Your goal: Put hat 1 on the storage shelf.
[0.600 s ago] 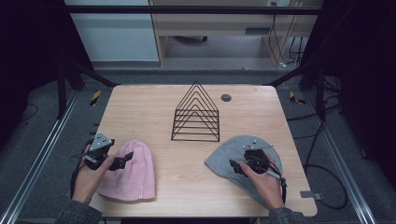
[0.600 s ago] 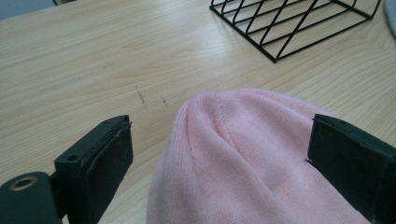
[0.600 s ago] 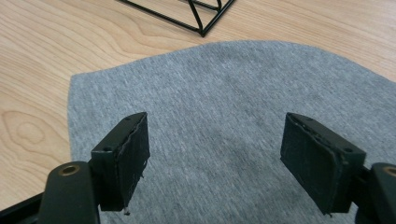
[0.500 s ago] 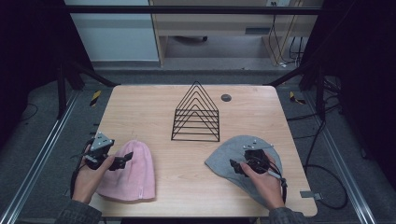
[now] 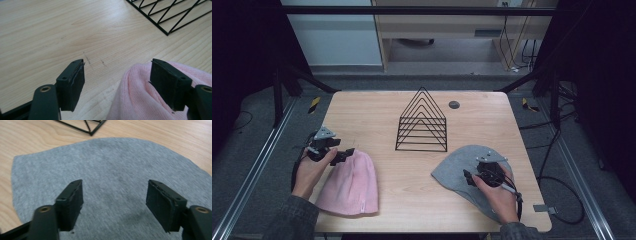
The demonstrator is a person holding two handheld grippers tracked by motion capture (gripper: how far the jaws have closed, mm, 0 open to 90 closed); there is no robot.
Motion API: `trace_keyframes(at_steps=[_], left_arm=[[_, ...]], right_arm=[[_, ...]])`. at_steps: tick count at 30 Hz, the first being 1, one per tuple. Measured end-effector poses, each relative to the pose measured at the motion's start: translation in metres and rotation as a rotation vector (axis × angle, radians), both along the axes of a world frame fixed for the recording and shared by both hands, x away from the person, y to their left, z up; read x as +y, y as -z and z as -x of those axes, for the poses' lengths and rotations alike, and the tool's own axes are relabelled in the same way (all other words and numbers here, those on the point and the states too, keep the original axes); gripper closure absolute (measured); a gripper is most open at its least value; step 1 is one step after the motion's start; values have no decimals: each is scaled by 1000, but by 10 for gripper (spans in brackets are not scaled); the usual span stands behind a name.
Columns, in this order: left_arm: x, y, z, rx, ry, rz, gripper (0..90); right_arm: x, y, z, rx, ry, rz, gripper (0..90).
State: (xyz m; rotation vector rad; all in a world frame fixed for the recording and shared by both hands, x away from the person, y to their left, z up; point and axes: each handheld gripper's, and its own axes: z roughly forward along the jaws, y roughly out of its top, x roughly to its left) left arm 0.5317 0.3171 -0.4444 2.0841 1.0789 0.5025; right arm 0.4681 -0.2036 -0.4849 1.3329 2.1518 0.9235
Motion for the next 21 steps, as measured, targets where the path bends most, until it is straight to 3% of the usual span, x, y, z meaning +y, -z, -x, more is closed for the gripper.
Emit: trace_keyframes(at_steps=[2, 6, 10, 12, 21], left_arm=[[-2, 5, 3, 29, 9, -49, 245], [0, 10, 5, 76, 72, -54, 196], [3, 14, 4, 97, 55, -67, 191], [4, 17, 2, 114, 52, -46, 209], [-7, 28, -1, 199, 90, -61, 384]], right_arm=[[-2, -1, -3, 9, 33, -16, 240], [-3, -2, -4, 3, 25, -16, 205], [-2, -2, -2, 6, 13, -5, 197], [0, -1, -3, 11, 10, -2, 193], [5, 3, -4, 40, -16, 19, 190]])
